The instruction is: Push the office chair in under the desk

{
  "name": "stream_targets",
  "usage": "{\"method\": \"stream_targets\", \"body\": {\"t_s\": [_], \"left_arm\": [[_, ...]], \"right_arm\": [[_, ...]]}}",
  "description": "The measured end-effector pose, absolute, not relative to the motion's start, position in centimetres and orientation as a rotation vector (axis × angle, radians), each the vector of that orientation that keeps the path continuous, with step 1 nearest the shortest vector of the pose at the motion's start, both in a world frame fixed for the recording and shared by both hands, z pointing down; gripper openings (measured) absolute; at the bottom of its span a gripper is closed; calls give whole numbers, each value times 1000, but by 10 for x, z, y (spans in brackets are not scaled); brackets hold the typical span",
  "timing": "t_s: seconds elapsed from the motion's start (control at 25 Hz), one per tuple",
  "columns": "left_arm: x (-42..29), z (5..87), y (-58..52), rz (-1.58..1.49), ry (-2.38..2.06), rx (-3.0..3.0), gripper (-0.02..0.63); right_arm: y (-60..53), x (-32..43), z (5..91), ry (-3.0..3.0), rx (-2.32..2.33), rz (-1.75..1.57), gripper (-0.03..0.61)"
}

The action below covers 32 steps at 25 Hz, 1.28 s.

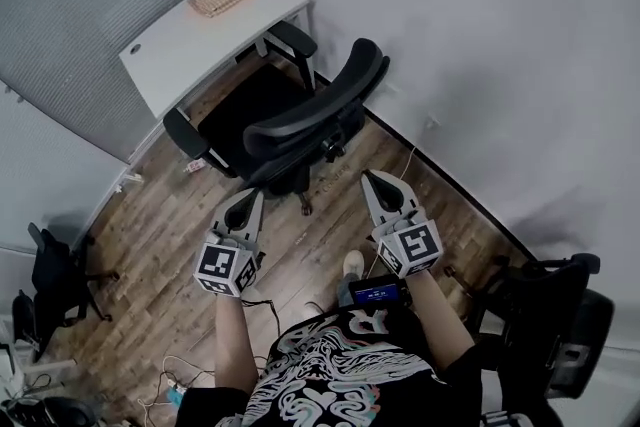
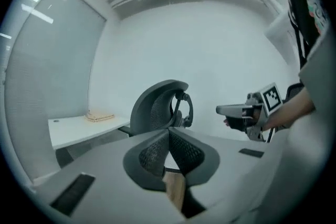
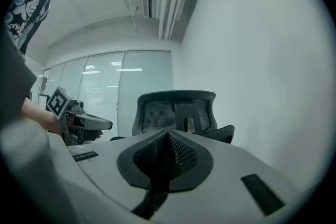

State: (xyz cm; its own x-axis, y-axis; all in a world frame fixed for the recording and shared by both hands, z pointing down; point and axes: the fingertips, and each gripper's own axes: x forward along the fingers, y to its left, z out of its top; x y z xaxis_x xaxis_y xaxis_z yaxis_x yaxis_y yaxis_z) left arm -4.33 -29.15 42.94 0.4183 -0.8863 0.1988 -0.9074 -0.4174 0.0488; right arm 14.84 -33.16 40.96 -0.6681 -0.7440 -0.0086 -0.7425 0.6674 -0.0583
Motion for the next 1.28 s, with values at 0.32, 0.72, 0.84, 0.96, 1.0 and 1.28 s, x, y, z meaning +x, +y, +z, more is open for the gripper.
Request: {"method": "stream_targets", "body": {"t_s": [0.32, 0.72, 0.84, 0.96, 1.0, 1.28], "left_arm": [[-22, 430, -222, 83, -1371, 2488, 28], [-28, 411, -155, 177, -1546, 2579, 28], [-22, 404, -144, 171, -1549, 2603, 28], [-22, 397, -141, 140, -1561, 2608, 28], [-22, 396, -141, 131, -1564, 2607, 28], [-11, 398, -151, 129, -1546, 2625, 28]], "right_arm": [[-232, 129, 402, 2802, -1375, -44, 12], [-137, 130, 391, 2781, -1463, -53, 14], [-125, 138, 389, 2754, -1484, -91, 14], [-118, 141, 387, 2745, -1491, -110, 15], [-116, 143, 386, 2745, -1498, -106, 15], [-110, 169, 386, 2712, -1578, -95, 15]]}}
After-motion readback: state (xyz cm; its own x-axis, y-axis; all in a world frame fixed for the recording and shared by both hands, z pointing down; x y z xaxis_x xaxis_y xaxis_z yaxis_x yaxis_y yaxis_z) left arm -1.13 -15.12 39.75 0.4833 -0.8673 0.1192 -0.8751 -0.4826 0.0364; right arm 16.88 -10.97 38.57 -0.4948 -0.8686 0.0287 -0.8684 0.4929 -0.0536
